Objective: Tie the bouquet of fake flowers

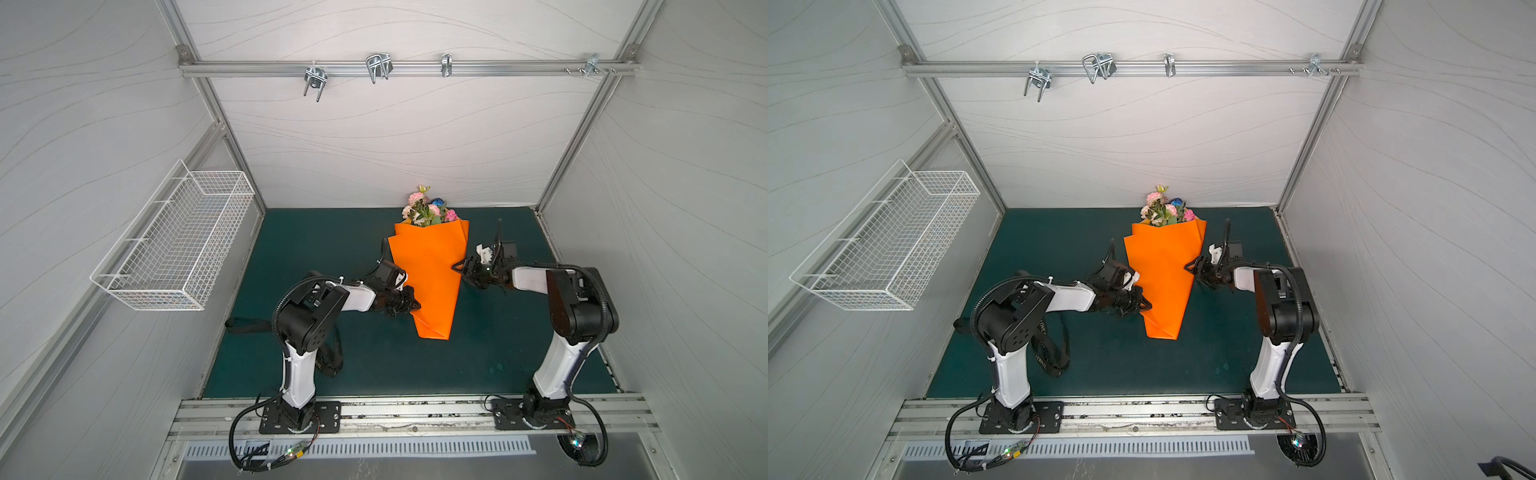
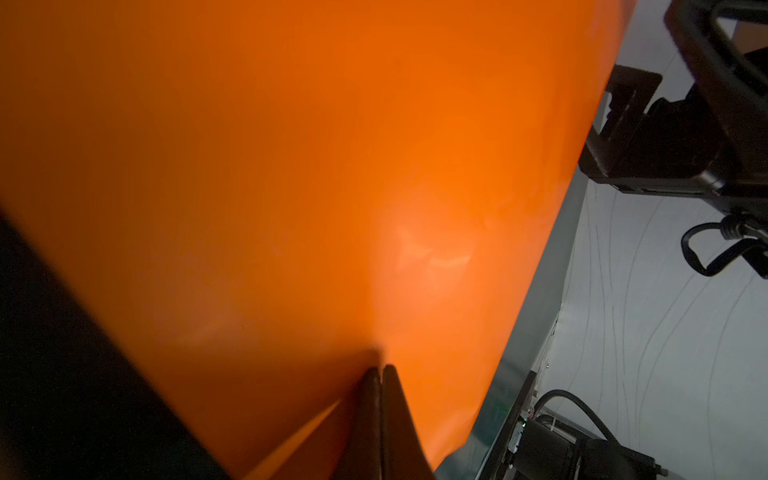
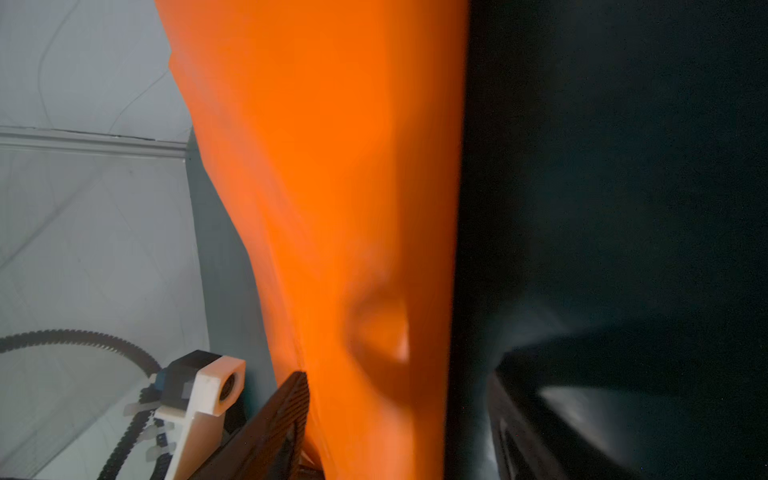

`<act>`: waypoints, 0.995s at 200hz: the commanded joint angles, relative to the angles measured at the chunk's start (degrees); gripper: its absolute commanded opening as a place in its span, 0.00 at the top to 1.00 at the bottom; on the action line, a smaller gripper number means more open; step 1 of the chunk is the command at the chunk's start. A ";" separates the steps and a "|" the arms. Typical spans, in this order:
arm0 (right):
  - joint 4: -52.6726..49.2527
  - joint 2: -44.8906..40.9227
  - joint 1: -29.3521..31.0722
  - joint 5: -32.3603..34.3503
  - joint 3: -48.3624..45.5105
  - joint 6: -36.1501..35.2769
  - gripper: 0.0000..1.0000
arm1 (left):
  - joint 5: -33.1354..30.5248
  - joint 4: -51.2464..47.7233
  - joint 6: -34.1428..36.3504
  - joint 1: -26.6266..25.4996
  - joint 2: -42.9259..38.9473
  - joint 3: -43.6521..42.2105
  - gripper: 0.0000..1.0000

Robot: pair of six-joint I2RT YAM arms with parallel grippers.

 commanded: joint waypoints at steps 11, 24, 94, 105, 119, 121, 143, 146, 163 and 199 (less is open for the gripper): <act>1.57 3.43 1.49 0.68 1.04 1.11 0.30 | -1.67 -1.67 -0.37 0.27 1.72 1.13 0.91; 0.30 3.35 1.42 2.37 1.67 0.60 0.30 | -2.13 -1.99 -0.01 0.27 1.43 1.64 0.80; -1.28 5.53 1.45 3.31 4.30 0.72 0.68 | -4.89 -5.16 2.49 2.09 2.82 6.87 0.77; -1.89 5.35 1.34 3.99 4.19 0.64 0.81 | -4.88 -5.44 2.78 2.14 2.78 7.32 0.76; -2.59 4.92 0.74 4.33 4.02 0.64 0.93 | -4.96 -5.81 3.11 2.20 2.90 7.85 0.76; -2.74 4.84 0.63 4.41 3.99 0.63 0.95 | -4.89 -5.81 3.14 2.16 2.86 7.92 0.76; -4.18 3.51 -1.68 4.17 3.19 0.27 1.00 | -4.12 -4.87 2.65 1.76 3.30 8.03 0.76; -4.49 3.23 -2.15 4.13 3.02 0.12 1.00 | -3.96 -4.70 2.44 1.71 3.32 7.99 0.76; -6.75 0.95 -4.79 4.03 1.90 -0.98 1.00 | -3.27 -3.80 1.79 0.58 3.68 8.13 0.76; -16.67 -3.79 -11.45 5.07 2.31 -7.55 1.00 | -1.38 -0.54 -1.25 -2.62 4.79 9.50 0.75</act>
